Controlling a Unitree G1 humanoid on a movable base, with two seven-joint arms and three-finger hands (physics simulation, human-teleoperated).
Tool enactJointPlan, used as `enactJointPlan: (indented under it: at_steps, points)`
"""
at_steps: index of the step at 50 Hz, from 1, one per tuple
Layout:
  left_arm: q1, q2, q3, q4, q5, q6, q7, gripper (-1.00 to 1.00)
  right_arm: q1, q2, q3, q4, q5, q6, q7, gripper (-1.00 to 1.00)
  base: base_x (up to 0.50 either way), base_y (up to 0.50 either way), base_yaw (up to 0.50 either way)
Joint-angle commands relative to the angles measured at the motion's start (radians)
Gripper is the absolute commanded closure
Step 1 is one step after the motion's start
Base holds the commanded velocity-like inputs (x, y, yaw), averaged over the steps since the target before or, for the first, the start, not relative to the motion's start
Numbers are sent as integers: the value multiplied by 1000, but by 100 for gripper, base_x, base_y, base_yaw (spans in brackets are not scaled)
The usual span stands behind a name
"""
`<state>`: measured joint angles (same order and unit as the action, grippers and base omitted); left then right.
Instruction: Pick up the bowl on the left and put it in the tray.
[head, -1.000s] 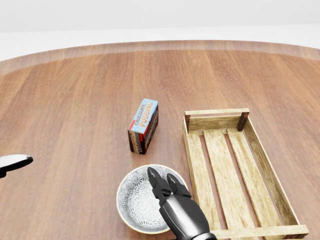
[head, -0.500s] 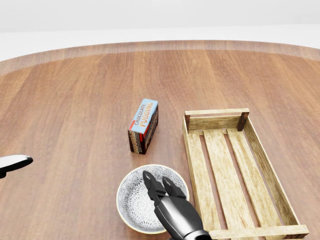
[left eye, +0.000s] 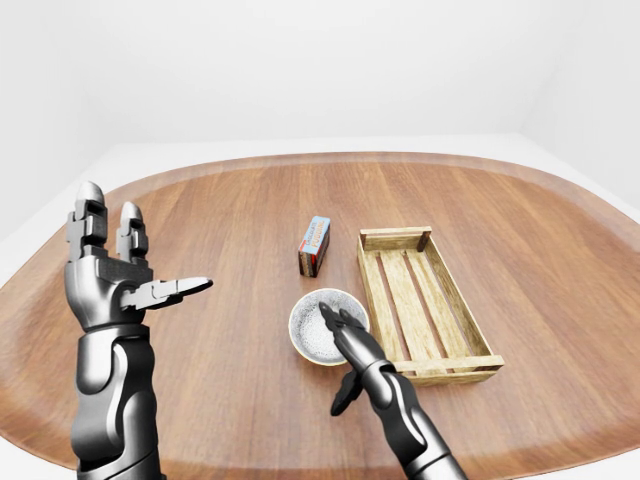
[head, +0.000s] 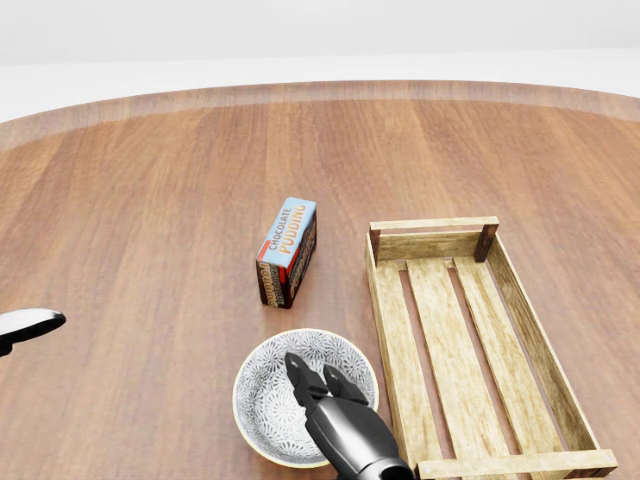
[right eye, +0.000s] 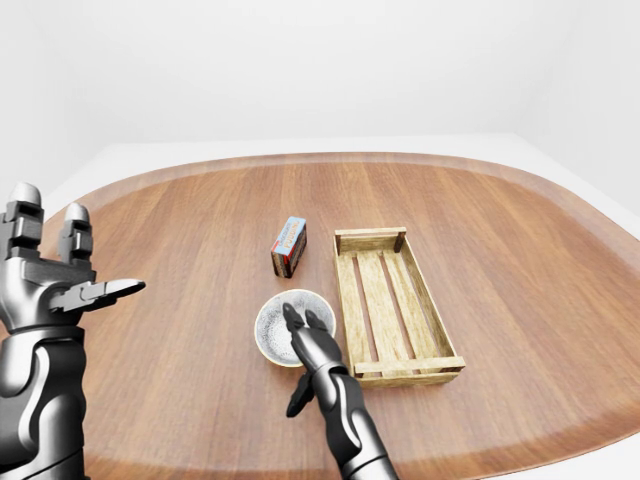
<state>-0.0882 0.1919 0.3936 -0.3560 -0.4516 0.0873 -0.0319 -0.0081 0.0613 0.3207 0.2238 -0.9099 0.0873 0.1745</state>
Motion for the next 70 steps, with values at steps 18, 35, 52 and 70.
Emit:
enactJointPlan:
  at_steps: [18,35,52,70]
  points:
    - [-4,1,-4,16,3,0,0,-100,-67,24,-24,149,-6,0,-17,-100,0,0,0]
    - [-1,-1,-6,14,5,0,-1,-100,-106,33,-38,263,-10,0,-44,-100,0,0,0]
    - [-2,0,-5,17,5,0,-1,-100,-212,55,-75,498,42,0,-97,100,0,0,0]
    - [-4,3,-2,15,0,0,3,-100,-216,84,-49,499,12,0,-77,100,0,0,0]
